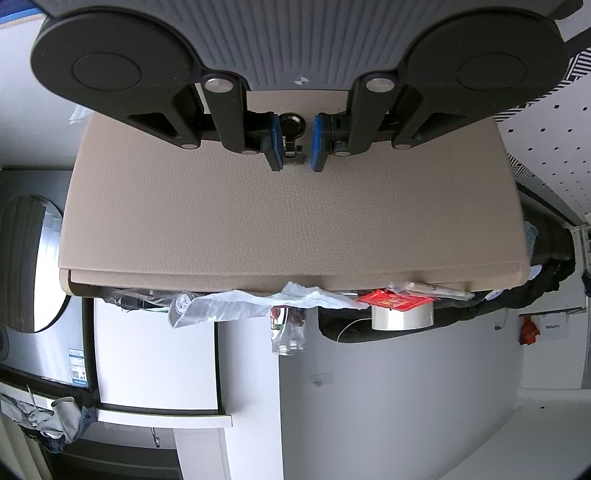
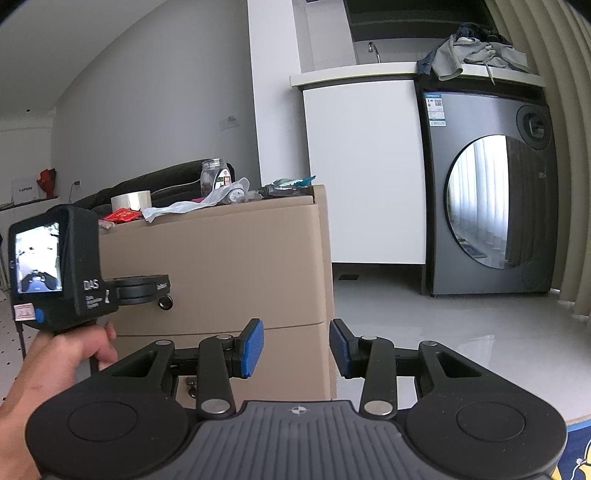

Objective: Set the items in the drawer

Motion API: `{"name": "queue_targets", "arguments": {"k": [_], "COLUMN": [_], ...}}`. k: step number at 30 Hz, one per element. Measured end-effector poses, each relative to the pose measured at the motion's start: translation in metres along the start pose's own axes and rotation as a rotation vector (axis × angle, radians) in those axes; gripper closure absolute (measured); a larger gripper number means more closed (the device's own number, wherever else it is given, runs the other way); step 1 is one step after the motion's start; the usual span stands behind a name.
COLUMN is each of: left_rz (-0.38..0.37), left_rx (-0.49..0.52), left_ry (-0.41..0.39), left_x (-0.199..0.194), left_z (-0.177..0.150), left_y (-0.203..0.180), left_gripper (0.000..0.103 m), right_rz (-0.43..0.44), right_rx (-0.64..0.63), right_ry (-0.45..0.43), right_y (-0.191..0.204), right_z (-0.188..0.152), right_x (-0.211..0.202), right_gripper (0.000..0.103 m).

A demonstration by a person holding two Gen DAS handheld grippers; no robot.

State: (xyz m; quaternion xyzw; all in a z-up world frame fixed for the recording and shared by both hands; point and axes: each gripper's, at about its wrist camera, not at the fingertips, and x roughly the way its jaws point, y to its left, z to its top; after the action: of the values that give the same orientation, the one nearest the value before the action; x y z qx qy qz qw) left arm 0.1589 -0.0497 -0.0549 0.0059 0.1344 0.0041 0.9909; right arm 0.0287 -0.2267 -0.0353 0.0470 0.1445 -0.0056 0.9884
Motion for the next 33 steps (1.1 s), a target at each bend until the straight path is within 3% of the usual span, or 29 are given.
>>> {"name": "queue_targets", "arguments": {"k": [6, 13, 15, 19, 22, 23, 24, 27, 33], "left_rz": [-0.01, -0.009, 0.004, 0.052, 0.078, 0.082, 0.087, 0.102, 0.132], "left_rx": [0.017, 0.054, 0.068, 0.075, 0.044, 0.029, 0.015, -0.018, -0.076], "left_ry": [-0.008, -0.054, -0.068, -0.106, -0.132, -0.144, -0.158, -0.186, -0.19], "left_x": [-0.019, -0.063, -0.075, -0.098, -0.116, -0.123, -0.129, -0.147, -0.167], "left_z": [-0.001, -0.006, -0.007, -0.001, 0.004, 0.005, 0.005, 0.004, -0.002], "left_y": [0.005, 0.013, 0.016, 0.027, 0.039, 0.043, 0.046, 0.054, 0.07], "left_gripper": [0.082, 0.072, 0.058, 0.045, 0.022, 0.01, 0.005, 0.0, 0.0], "right_rz": [0.001, 0.005, 0.016, 0.022, 0.025, 0.026, 0.027, 0.032, 0.064], "right_rx": [-0.008, -0.027, -0.04, -0.067, -0.085, -0.093, -0.102, -0.134, -0.154], "right_ry": [-0.002, -0.017, -0.025, -0.061, -0.084, -0.09, -0.096, -0.117, -0.131], "right_y": [0.004, 0.015, 0.018, 0.023, 0.028, 0.03, 0.033, 0.041, 0.052], "right_z": [0.001, 0.002, 0.005, 0.015, 0.02, 0.021, 0.022, 0.024, 0.023], "right_x": [-0.003, -0.006, -0.003, 0.0, 0.0, 0.0, 0.0, 0.0, -0.003], "right_gripper": [0.06, 0.059, 0.058, 0.056, 0.054, 0.053, 0.052, 0.047, 0.04]}}
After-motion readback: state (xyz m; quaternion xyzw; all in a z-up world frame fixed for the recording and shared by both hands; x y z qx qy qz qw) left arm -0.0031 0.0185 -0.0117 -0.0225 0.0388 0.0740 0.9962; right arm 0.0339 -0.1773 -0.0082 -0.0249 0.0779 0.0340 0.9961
